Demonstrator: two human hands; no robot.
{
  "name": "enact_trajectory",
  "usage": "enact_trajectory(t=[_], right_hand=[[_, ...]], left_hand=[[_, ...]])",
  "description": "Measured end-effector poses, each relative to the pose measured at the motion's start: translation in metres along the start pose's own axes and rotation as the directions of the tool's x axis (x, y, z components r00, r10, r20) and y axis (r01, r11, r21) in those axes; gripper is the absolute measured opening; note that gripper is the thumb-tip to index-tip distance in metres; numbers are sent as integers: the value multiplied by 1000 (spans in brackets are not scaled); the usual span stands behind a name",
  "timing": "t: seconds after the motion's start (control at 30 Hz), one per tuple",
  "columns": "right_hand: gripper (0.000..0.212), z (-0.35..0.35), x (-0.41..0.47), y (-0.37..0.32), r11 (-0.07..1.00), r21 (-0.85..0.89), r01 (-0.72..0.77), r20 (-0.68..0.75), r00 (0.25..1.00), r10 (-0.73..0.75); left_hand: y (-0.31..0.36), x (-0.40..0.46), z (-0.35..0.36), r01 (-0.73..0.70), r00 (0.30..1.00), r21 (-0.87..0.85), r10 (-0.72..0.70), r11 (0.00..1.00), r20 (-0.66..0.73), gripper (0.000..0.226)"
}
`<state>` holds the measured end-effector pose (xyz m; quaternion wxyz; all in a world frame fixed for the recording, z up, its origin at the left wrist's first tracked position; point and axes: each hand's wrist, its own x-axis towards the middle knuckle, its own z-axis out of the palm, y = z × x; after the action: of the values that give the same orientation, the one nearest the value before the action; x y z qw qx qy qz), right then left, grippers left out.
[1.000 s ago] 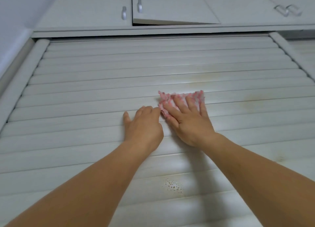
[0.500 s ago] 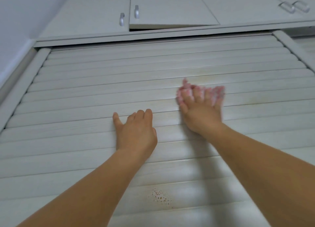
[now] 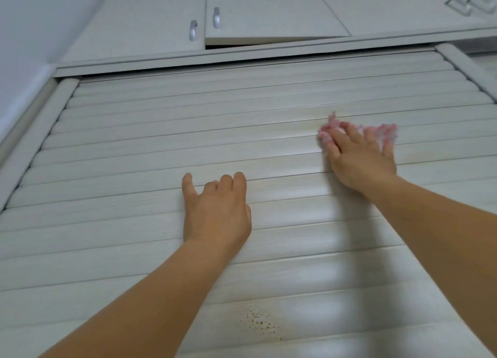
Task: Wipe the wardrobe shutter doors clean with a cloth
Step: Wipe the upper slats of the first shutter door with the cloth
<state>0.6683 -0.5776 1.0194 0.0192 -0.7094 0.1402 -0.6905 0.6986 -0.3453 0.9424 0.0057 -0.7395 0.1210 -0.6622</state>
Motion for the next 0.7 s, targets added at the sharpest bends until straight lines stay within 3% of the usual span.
enact_trajectory(t=[0.1,0.27,0.4,0.47,0.6,0.7], right_hand=[[51,3,-4,-20,992,-8,-128,5,992,128],[50,12,-20,-106,988,33,148,70,986,-150],[50,13,-12,-94,972,-1,236,4,972,-236],[49,9,-4,-60,979,-36,200,-50,978,-201],[48,-6,5,6,999,-39,-16,-44,999,14],[46,-9,8,5,997,-32,-72,-43,997,71]], left_hand=[[-2,2,-1,-12,1000,2,12,1000,-1,48],[-5,4,-1,-19,1000,12,20,1000,-10,45],[-8,3,0,-31,999,20,31,999,-17,45],[-7,2,0,-37,999,8,37,999,-20,46],[-4,1,0,-21,999,4,21,1000,-35,47],[1,2,0,-3,999,7,3,1000,-35,47]])
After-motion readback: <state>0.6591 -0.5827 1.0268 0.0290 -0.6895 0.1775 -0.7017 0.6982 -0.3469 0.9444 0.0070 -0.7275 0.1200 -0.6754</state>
